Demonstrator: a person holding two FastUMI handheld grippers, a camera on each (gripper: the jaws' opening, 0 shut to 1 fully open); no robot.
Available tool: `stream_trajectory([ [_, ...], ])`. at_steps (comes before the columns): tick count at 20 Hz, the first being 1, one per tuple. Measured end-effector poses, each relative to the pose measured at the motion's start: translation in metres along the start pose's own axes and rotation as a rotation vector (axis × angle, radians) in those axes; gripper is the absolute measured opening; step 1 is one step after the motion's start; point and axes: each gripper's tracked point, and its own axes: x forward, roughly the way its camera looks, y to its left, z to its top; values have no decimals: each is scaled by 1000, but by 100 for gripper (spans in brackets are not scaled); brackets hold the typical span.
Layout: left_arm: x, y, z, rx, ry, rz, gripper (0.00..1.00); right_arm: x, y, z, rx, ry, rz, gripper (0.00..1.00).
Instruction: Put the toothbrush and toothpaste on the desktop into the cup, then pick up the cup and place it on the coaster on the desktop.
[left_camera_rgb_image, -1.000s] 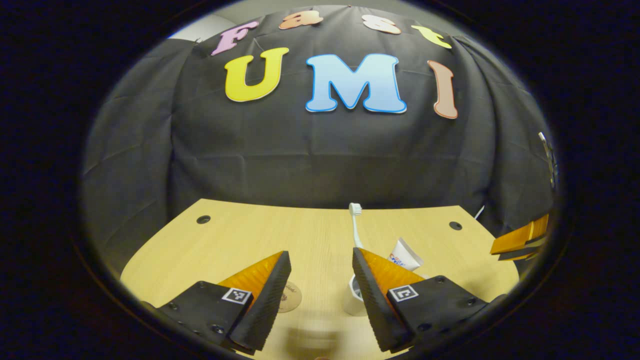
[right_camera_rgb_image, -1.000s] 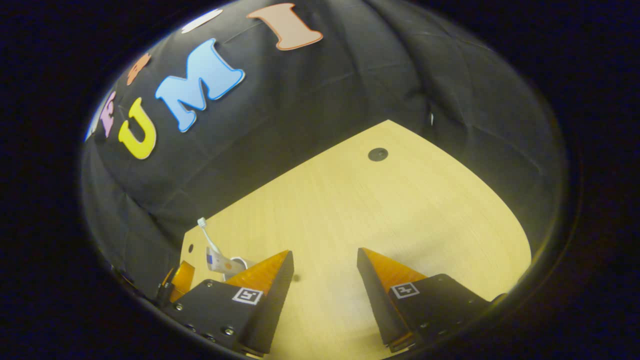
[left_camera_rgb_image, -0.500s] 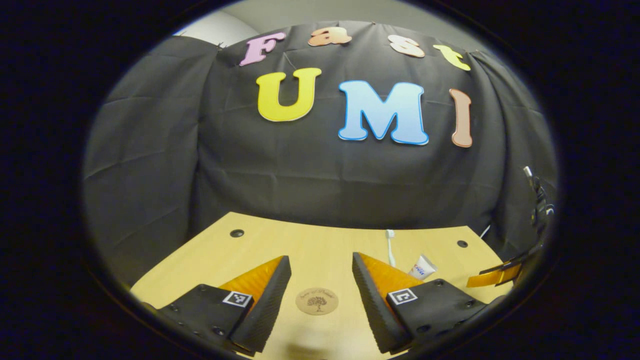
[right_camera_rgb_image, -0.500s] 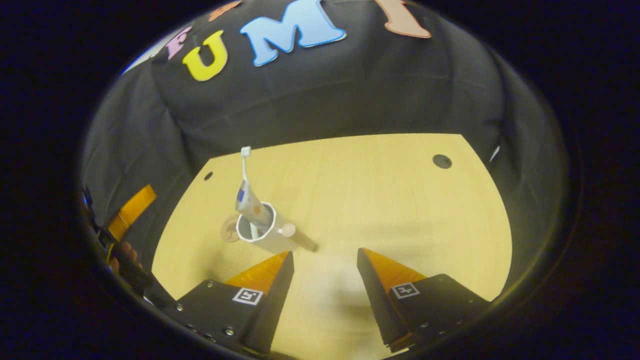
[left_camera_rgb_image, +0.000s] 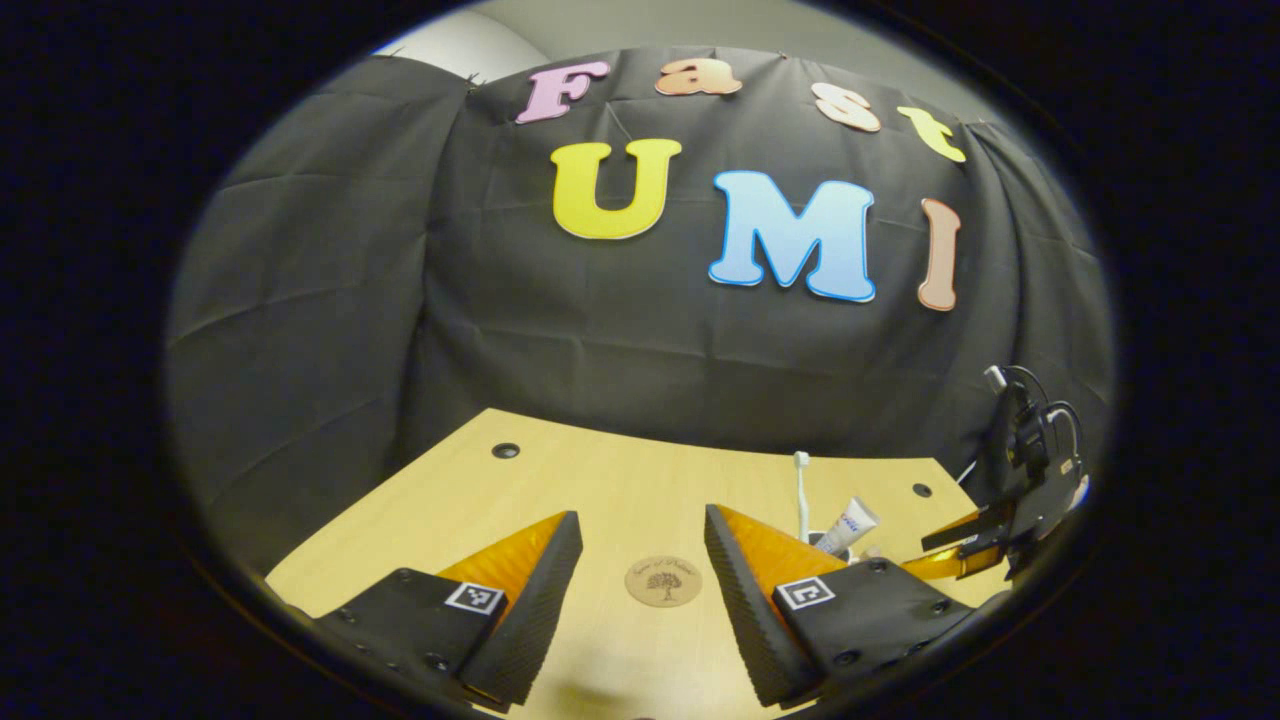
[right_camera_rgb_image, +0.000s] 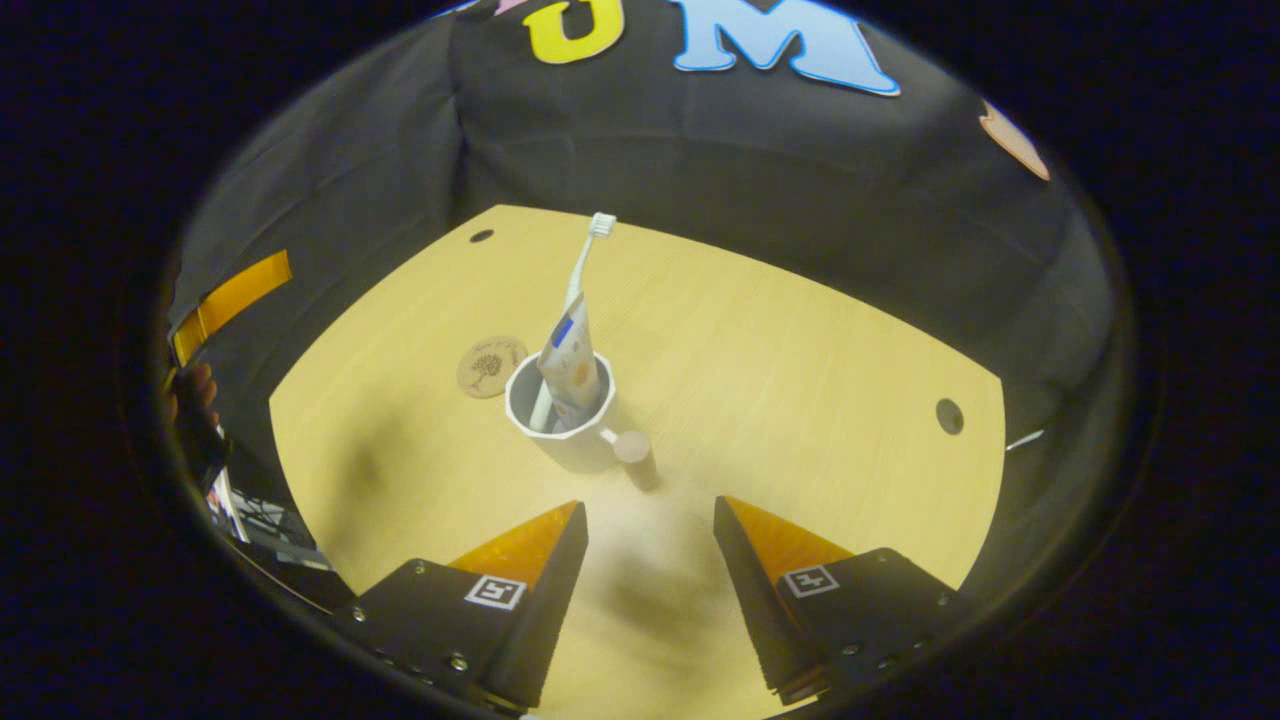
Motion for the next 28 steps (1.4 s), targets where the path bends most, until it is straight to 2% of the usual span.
stream_trajectory([
  [1,-5,7,0,-1,0,17,84,3,-2,3,-35,17,3,78],
  [2,-9,15,-1,-1,0,37,84,11,-4,4,-72,36,9,68],
  [3,-14,25,-2,-2,2,59,84,18,-4,4,-111,62,19,77],
  [9,-44,82,-13,-24,19,214,84,48,2,11,-298,163,82,74],
  [15,-63,112,-30,-50,49,316,84,74,5,18,-367,209,112,70],
  [16,-65,114,-33,-49,54,325,84,77,7,18,-367,219,127,61],
  [18,-65,117,-37,-48,65,339,84,83,11,15,-367,232,147,58],
  [19,-65,117,-38,-49,68,344,84,82,9,14,-374,235,144,61],
  [20,-65,117,-40,-49,71,348,84,84,9,14,-376,240,151,51],
  [21,-64,118,-38,-48,73,351,84,84,10,13,-377,240,151,51],
  [23,-62,117,-39,-46,76,352,84,90,7,14,-371,224,144,27],
  [24,-60,117,-39,-44,78,352,84,88,6,12,-364,226,137,32],
  [26,-57,113,-40,-40,84,349,84,89,6,15,-361,198,107,22],
  [27,-54,112,-39,-39,85,344,84,86,7,15,-360,178,91,21],
  [28,-51,109,-39,-38,87,340,84,85,9,15,-354,162,81,16],
])
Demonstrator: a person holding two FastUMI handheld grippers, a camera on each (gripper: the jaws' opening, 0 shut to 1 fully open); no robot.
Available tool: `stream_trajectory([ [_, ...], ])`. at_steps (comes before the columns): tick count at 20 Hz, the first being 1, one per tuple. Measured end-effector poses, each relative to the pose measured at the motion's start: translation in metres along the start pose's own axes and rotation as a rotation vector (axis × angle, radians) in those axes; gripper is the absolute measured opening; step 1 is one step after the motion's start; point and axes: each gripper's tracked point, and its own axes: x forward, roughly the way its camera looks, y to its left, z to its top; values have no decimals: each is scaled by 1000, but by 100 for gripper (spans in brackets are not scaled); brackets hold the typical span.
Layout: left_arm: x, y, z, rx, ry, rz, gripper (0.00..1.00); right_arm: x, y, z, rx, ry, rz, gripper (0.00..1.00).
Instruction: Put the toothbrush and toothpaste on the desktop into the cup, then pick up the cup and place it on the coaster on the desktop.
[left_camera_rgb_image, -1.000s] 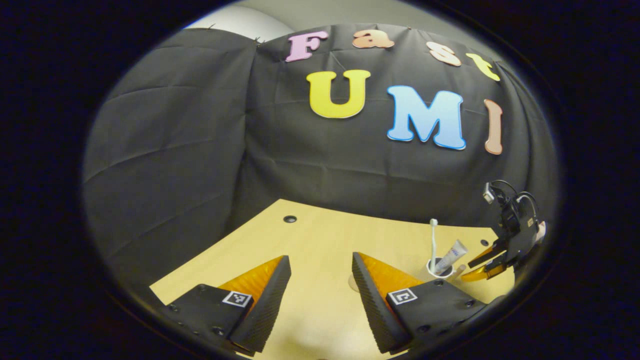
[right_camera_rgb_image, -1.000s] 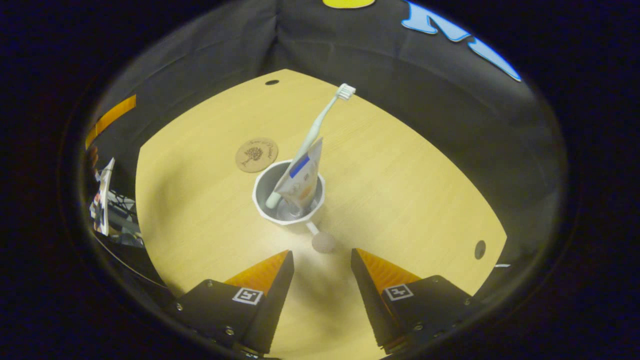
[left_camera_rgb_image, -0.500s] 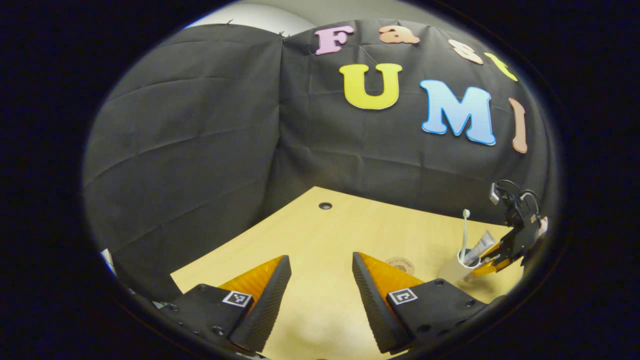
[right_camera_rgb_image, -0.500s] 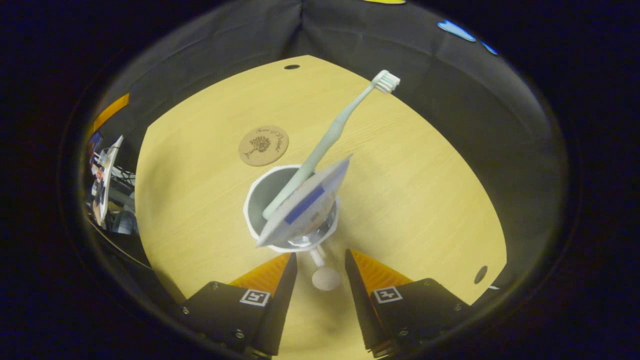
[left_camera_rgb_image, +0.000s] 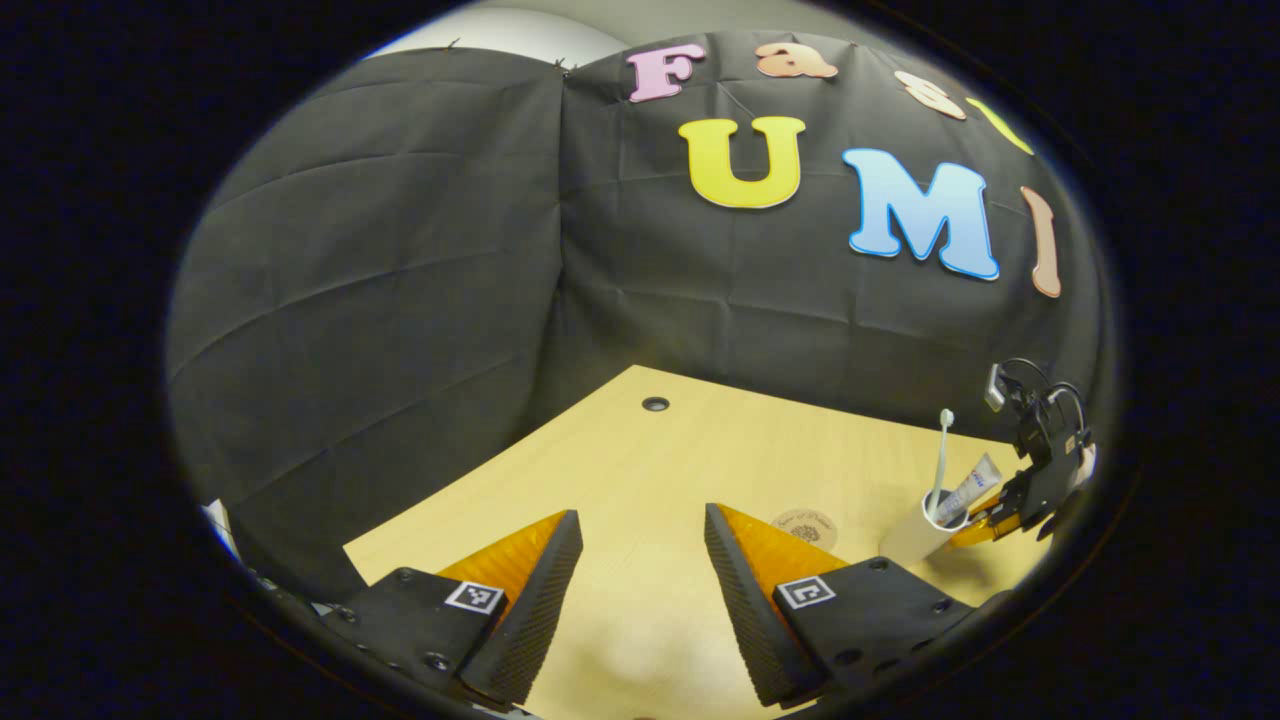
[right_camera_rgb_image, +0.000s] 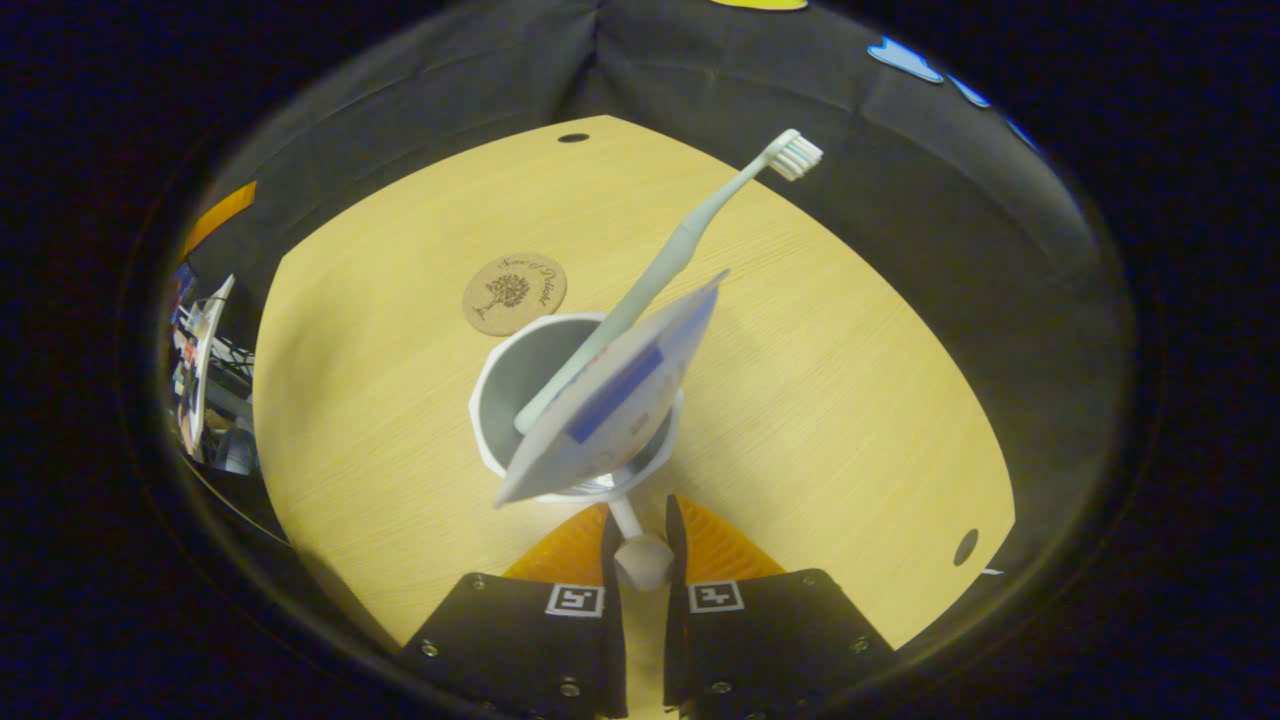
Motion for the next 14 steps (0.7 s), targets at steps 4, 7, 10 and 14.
stream_trajectory([
  [4,10,-13,0,9,10,-23,84,4,8,0,48,-40,-45,16],
  [7,7,-17,-1,14,6,-37,84,2,13,0,75,-56,-66,16],
  [10,3,-9,-5,10,4,-41,84,0,15,7,76,-73,-104,16],
  [14,3,7,-4,-3,1,-33,84,-2,33,19,97,-83,-95,16],
])
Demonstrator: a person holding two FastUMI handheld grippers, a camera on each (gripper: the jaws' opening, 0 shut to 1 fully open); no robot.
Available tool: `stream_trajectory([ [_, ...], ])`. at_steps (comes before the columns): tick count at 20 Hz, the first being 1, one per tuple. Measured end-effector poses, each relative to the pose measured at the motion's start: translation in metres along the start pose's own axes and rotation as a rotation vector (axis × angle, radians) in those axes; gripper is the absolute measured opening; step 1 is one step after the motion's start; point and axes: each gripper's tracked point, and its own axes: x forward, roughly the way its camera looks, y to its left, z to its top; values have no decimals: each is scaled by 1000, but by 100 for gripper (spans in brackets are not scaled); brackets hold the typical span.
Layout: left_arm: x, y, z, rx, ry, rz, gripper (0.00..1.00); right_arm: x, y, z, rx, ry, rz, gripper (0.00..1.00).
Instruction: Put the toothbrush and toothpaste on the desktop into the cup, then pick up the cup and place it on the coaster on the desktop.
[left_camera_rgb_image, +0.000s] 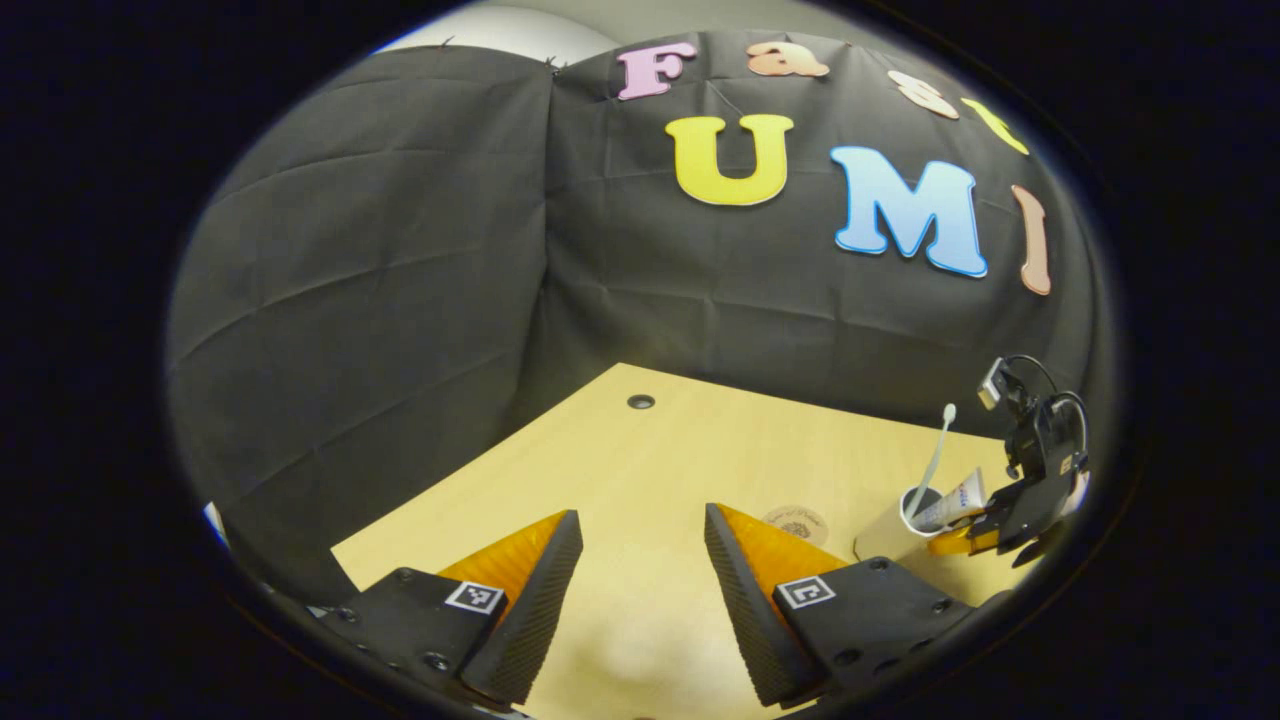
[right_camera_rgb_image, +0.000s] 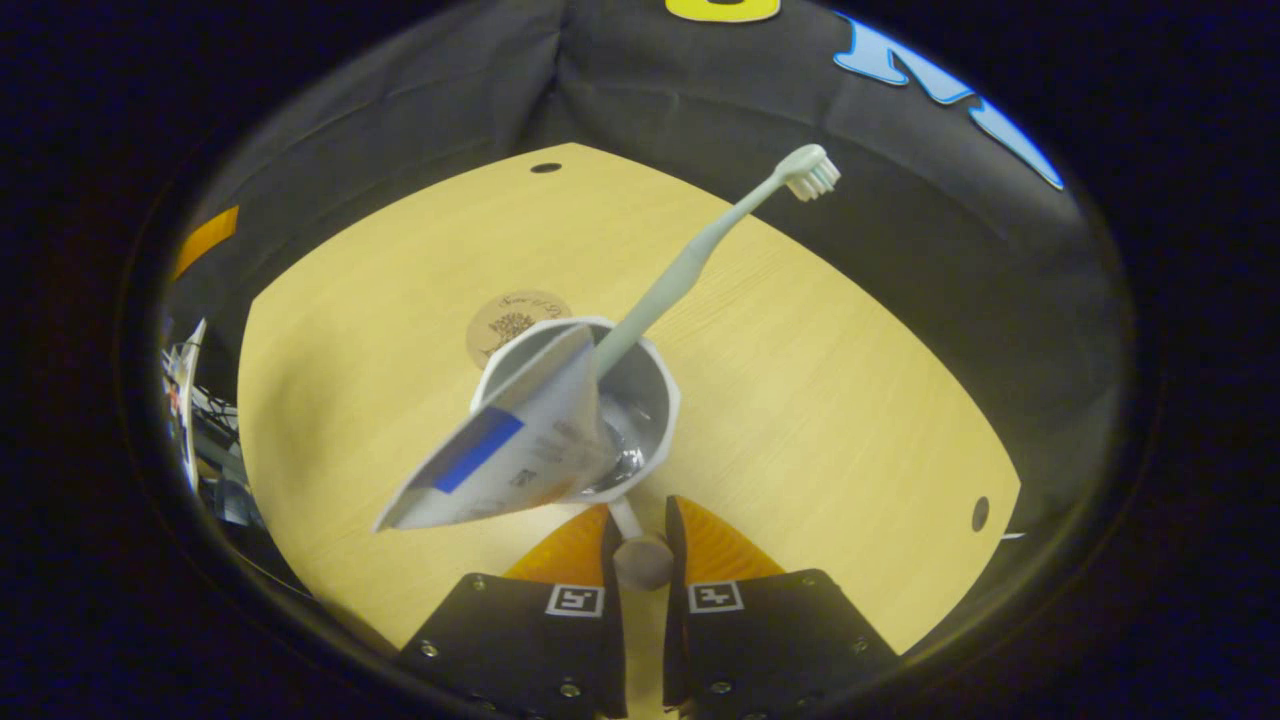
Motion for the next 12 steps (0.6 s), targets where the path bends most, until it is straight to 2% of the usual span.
stream_trajectory([
  [7,-9,50,2,-31,-5,36,84,-2,30,32,-17,-9,23,16],
  [8,-11,58,1,-39,-6,44,84,-2,33,36,-24,-11,23,12],
  [9,-12,67,1,-45,-6,53,84,0,37,40,-29,-12,27,16],
  [11,-15,83,1,-54,-7,68,84,1,45,47,-37,-10,36,12],
  [12,-15,89,2,-57,-7,74,84,3,49,51,-39,-7,40,16],
])
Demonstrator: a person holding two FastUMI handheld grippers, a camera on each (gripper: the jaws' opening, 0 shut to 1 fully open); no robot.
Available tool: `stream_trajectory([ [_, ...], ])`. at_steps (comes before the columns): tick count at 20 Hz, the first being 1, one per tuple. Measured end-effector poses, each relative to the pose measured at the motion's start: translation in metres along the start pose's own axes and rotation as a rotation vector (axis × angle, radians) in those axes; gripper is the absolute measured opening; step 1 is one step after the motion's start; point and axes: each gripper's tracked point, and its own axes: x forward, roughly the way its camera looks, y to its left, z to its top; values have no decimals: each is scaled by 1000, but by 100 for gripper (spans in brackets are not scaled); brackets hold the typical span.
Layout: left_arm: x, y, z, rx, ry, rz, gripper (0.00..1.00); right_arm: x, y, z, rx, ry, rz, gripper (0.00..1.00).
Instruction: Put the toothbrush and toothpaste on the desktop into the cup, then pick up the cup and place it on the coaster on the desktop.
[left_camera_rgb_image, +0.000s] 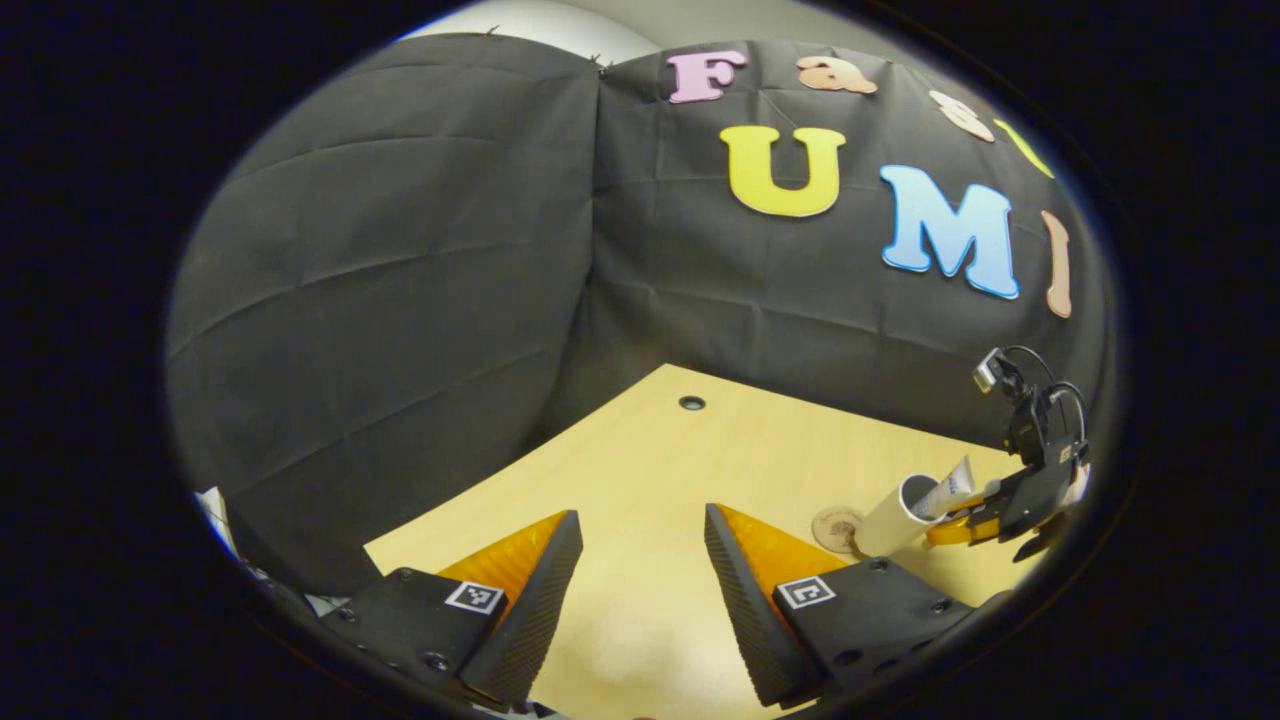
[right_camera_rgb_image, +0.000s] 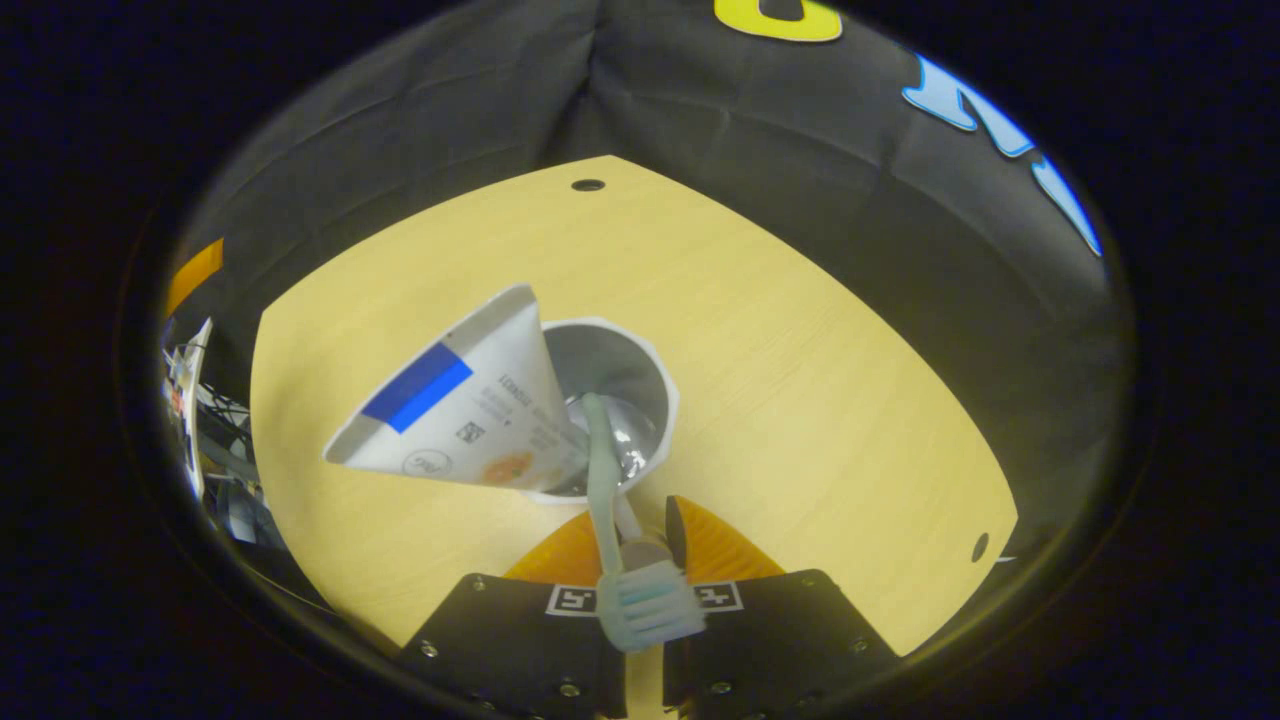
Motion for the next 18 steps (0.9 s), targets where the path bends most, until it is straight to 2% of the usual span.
stream_trajectory([
  [11,5,59,1,-24,12,42,84,14,2,21,41,18,-26,16],
  [18,15,62,1,-4,14,27,84,13,5,18,67,54,-10,16],
])
